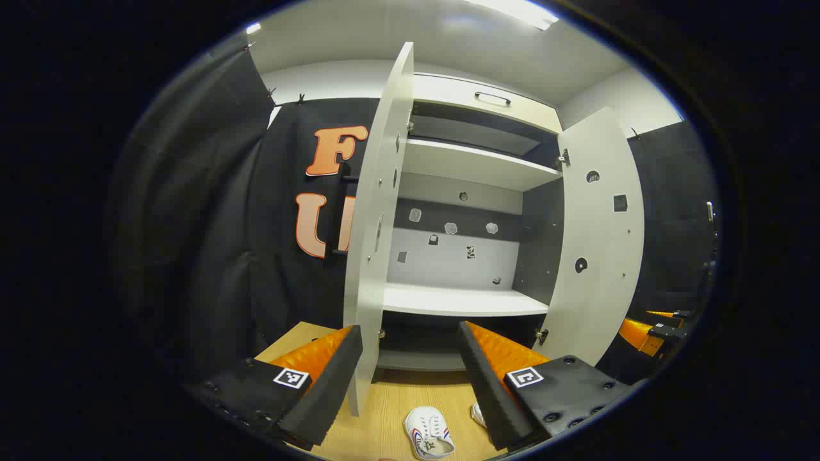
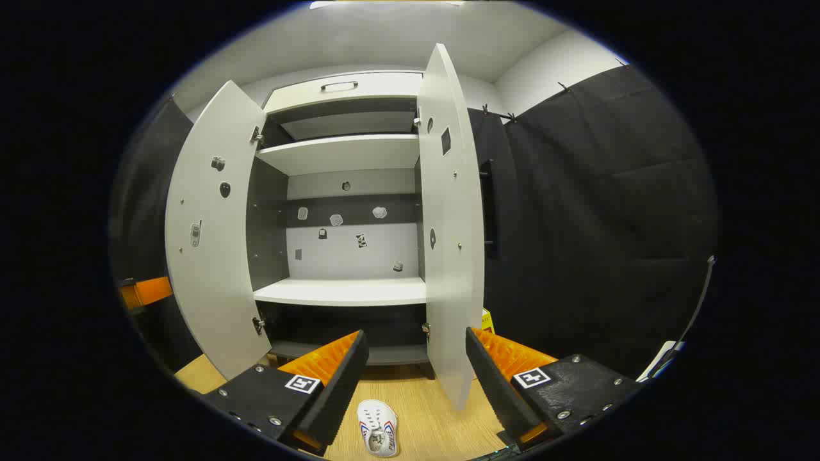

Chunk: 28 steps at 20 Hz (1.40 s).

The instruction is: Grab one shoe with the right hand and put it into the shoe cabinet, grab the other shoe with the left hand and put it into the shoe cabinet; then close the right door with the right hand and the left door with the left hand.

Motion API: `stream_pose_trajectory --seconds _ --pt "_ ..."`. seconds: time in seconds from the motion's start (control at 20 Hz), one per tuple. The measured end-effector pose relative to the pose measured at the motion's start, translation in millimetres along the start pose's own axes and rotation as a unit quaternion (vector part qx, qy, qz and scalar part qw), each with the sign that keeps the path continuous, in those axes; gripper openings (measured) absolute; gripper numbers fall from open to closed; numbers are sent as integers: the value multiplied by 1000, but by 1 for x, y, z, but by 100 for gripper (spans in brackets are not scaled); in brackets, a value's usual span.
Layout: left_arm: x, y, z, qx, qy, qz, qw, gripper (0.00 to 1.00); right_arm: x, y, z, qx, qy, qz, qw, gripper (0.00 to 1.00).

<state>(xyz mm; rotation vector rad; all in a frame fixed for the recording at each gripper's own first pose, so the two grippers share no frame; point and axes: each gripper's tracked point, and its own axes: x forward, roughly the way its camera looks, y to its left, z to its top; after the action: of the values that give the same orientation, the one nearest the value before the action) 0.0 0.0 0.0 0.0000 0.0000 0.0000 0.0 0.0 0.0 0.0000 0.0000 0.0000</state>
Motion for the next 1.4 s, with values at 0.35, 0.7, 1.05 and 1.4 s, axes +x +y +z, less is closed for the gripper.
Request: stream_pose_trajectory --seconds 0.35,0.7,1.05,1.4 --pt "3 -5 -2 7 2 5 1000 96 -2 2 -2 7 9 9 1000 94" --pt "-3 1 3 6 -5 5 1000 96 -7 16 -4 6 11 17 1000 94" --pt "-12 4 -1 3 2 3 1000 94 -6 23 -32 3 39 19 999 94" --pt "-20 12 -3 11 6 12 1000 96 8 29 -111 18 114 26 993 94"
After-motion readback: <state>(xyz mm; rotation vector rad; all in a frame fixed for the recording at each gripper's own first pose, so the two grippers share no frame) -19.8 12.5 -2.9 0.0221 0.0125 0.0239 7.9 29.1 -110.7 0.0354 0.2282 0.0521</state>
